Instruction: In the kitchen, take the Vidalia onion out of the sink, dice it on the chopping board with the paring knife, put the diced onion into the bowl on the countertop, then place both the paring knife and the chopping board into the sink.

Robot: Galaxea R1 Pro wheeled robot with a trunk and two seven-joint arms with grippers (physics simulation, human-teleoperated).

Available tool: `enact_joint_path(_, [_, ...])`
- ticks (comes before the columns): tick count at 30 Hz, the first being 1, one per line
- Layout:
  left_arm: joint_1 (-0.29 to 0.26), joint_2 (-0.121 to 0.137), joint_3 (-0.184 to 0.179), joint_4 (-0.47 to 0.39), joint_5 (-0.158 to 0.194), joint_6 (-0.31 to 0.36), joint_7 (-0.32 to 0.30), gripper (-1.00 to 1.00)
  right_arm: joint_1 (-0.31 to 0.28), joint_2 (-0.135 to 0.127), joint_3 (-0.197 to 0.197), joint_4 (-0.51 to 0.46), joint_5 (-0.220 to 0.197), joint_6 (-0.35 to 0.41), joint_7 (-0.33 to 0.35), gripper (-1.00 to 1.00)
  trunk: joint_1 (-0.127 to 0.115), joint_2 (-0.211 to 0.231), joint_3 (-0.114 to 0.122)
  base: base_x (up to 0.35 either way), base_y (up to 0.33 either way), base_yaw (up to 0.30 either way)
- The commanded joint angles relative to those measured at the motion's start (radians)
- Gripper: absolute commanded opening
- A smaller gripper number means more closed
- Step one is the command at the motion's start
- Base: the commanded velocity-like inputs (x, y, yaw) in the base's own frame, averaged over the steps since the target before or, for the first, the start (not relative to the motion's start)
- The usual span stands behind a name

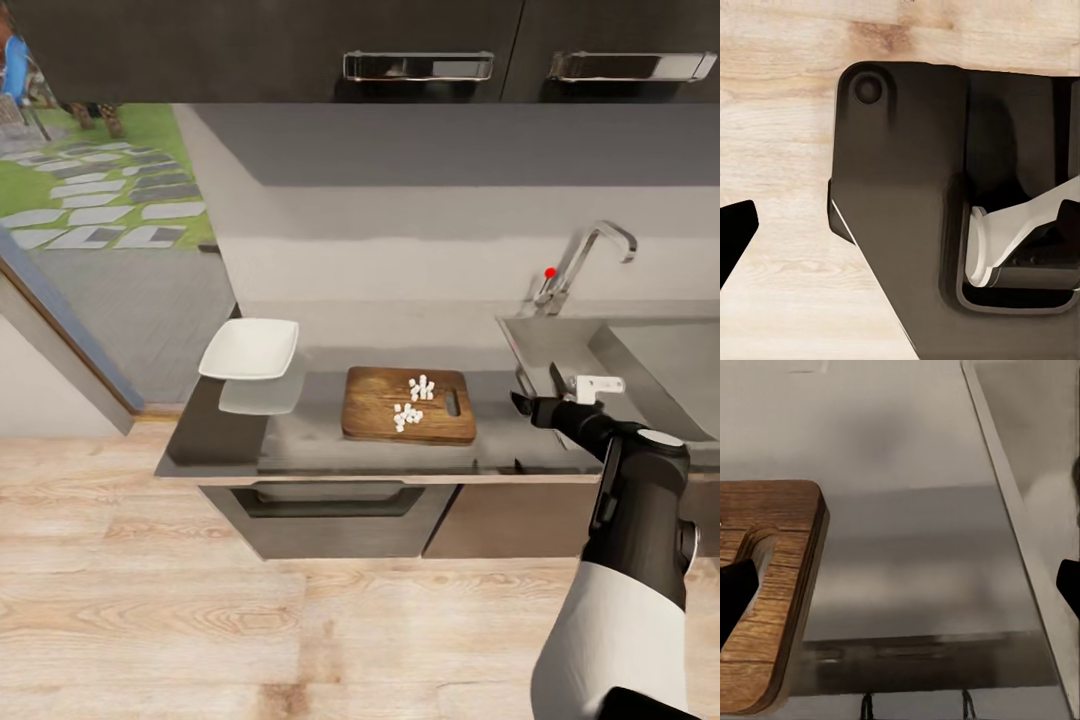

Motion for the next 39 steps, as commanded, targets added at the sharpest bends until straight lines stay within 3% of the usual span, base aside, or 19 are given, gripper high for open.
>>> enact_joint_path(1, [0.001, -0.001, 0.005, -0.002, 0.002, 0.000, -0.008, 1.00, -0.002, 0.006, 0.001, -0.001, 0.010, -0.013, -0.010, 1.00, 0.001, -0.002, -0.002, 0.103, 0.070, 0.000])
enact_joint_path(11, [0.001, -0.003, 0.005, -0.002, 0.001, 0.000, -0.008, 1.00, -0.002, 0.013, 0.002, -0.001, 0.011, -0.047, -0.050, 1.00, 0.001, -0.002, -0.002, 0.043, 0.028, 0.000])
enact_joint_path(28, [0.001, -0.003, 0.005, -0.002, 0.003, 0.000, -0.008, 1.00, -0.001, 0.017, 0.001, -0.001, 0.016, -0.047, -0.050, 1.00, 0.001, -0.002, -0.002, 0.053, 0.186, 0.000])
enact_joint_path(39, [0.001, -0.003, 0.005, -0.002, 0.002, 0.000, -0.008, 1.00, -0.001, 0.017, 0.001, 0.000, 0.013, -0.047, -0.050, 1.00, 0.001, -0.002, -0.002, 0.011, 0.018, 0.000])
